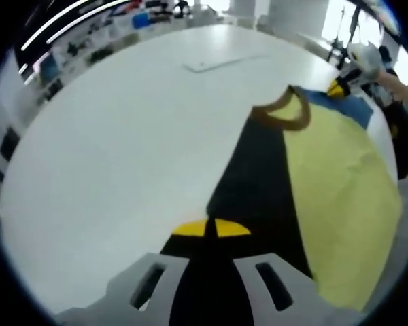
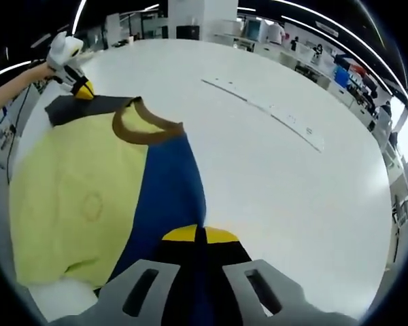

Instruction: Fold the garment on the visible template until the final outline fits inside the template.

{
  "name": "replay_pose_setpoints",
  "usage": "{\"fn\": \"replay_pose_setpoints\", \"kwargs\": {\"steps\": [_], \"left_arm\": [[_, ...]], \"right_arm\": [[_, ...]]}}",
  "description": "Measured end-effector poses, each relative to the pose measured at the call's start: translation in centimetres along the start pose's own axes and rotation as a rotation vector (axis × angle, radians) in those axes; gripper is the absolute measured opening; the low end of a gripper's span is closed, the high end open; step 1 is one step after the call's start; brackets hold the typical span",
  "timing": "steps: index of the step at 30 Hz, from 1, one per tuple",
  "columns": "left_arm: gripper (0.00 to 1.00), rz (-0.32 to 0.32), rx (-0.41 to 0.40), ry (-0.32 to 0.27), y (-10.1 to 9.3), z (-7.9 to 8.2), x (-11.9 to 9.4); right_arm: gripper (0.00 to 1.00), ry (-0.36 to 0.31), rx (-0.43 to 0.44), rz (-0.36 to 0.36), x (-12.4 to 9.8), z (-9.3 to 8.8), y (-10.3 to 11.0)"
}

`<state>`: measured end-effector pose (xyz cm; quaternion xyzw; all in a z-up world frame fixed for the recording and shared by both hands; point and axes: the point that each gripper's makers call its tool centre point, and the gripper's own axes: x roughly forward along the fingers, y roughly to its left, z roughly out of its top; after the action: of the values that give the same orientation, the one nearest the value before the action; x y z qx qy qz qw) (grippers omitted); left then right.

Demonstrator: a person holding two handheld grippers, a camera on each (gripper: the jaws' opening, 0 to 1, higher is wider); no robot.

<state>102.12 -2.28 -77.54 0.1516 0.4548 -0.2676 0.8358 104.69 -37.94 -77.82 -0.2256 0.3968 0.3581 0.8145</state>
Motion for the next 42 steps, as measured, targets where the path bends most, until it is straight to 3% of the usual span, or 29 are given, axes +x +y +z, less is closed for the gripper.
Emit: {"fn": "replay_pose_setpoints", "kwargs": {"steps": [29, 42], "left_arm": [[0.00, 0.099, 0.038, -0.030, 4.5, 1.7, 1.1], [0.00, 0.152, 0.029, -0.046, 6.8, 2.7, 1.7]], "right_arm": [[0.02, -0.022, -0.045, -0.029, 3.1, 4.0, -2.6], [0.02, -0.053, -0.079, -0.064, 4.6, 6.7, -4.4]]}}
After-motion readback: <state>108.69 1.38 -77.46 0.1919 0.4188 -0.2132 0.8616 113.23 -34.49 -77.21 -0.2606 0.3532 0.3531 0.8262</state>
